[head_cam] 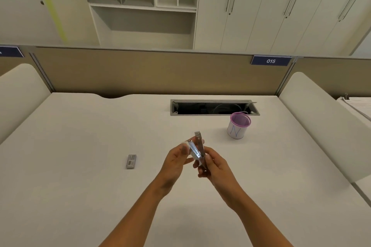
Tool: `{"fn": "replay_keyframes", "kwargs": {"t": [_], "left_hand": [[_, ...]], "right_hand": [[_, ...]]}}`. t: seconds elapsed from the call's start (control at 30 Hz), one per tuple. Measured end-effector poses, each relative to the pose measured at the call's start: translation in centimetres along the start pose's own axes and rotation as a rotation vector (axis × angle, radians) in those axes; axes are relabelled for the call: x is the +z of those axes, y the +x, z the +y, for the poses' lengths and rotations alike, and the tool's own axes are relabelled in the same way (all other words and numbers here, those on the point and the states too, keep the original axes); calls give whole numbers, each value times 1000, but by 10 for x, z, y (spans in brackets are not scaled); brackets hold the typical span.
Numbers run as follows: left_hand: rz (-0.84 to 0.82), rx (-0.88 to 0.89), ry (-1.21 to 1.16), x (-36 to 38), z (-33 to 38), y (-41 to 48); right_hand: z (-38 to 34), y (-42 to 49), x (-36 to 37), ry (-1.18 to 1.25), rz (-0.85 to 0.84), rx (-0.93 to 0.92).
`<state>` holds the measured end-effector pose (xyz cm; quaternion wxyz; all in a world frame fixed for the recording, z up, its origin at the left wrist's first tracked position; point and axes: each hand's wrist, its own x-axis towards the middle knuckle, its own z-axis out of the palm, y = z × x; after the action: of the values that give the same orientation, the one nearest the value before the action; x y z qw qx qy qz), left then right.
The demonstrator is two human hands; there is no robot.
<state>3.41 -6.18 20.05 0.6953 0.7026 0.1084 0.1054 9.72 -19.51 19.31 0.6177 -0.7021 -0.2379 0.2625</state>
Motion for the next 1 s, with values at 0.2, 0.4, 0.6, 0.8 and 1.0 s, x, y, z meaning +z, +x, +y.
{"fn": "replay_keyframes", "kwargs": {"t": [0.2,0.4,0.6,0.8,1.0], "left_hand": [[71,55,-47,3,18,-8],[167,125,-78,10,27,-19],[268,140,-69,16,25,-24],[398,194,-134,22,25,-27],[327,203,-64,20,26,-27]], "right_hand": [[-11,-7,3,-30,-42,-77],[-21,-14,13,-163,17,-245],[-20,-17,21,-206,70,-274],[-10,-18,24,-284,125,-277],[-15,-20,20,-245,128,-281]]}}
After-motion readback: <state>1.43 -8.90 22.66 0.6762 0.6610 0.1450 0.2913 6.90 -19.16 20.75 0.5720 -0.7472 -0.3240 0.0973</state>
